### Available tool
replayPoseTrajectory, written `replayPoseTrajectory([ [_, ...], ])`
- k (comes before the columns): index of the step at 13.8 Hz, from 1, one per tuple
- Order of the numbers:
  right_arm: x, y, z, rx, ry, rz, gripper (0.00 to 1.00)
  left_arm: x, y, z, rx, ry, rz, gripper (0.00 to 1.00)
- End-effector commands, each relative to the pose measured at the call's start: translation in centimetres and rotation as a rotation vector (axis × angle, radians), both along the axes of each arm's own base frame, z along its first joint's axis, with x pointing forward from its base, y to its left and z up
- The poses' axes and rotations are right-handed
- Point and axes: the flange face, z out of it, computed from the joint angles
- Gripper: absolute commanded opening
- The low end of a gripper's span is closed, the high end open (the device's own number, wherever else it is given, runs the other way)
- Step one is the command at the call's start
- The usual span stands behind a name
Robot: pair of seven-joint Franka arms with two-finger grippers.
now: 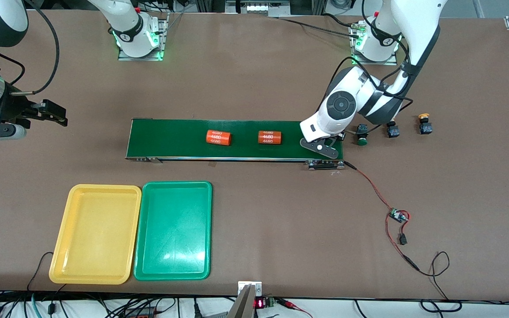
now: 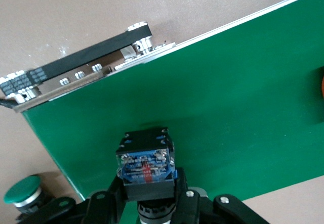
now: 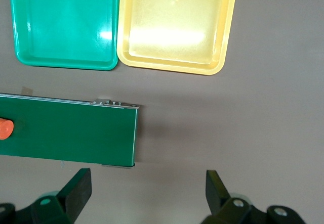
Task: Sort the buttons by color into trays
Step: 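Carry the push button with the left gripper onto the belt, then grasp another push button with the left gripper and set it on the belt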
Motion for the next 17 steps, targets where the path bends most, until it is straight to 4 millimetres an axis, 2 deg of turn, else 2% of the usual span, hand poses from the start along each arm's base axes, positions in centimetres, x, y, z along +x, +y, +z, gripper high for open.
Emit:
replayPoseTrajectory([
  [1, 0.2, -0.2, 0.3, 0.001, 0.003, 0.013, 1.0, 0.4, 0.4, 0.9, -0.065, 0.028, 0.065, 0.66],
  [2, 0.2, -0.1, 0.3, 0.001, 0.005, 0.014, 1.0, 0.8, 0.9, 1.5, -0.086, 0.032, 0.104, 1.0],
  [4, 0.2, -0.1, 0.3, 0.001, 0.003, 0.015, 1.0, 2.2, 3.1, 3.5, -0.108, 0.014, 0.169, 1.0],
  [5, 0.2, -0.1, 0.3, 0.001, 0.005, 0.014, 1.0, 3.2, 5.1, 4.4, -0.113, -0.003, 0.208, 1.0],
  [7, 0.2, -0.1, 0.3, 0.001, 0.005, 0.014, 1.0, 3.8, 7.4, 5.2, -0.103, 0.0, 0.239, 1.0],
  [10, 0.2, -0.1, 0.3, 0.001, 0.005, 0.014, 1.0, 5.1, 15.4, 3.4, -0.076, 0.04, 0.358, 1.0],
  [12, 0.2, -0.1, 0.3, 0.001, 0.006, 0.016, 1.0, 4.5, 18.8, 1.2, -0.071, 0.077, 0.38, 1.0],
  [14, 0.2, 0.0, 0.3, 0.001, 0.005, 0.018, 1.0, 3.6, 20.4, -0.9, -0.056, 0.116, 0.395, 1.0],
  [17, 0.1, -0.1, 0.1, 0.001, 0.012, 0.016, 1.0, 1.8, 20.7, -2.6, -0.007, 0.116, 0.344, 1.0],
])
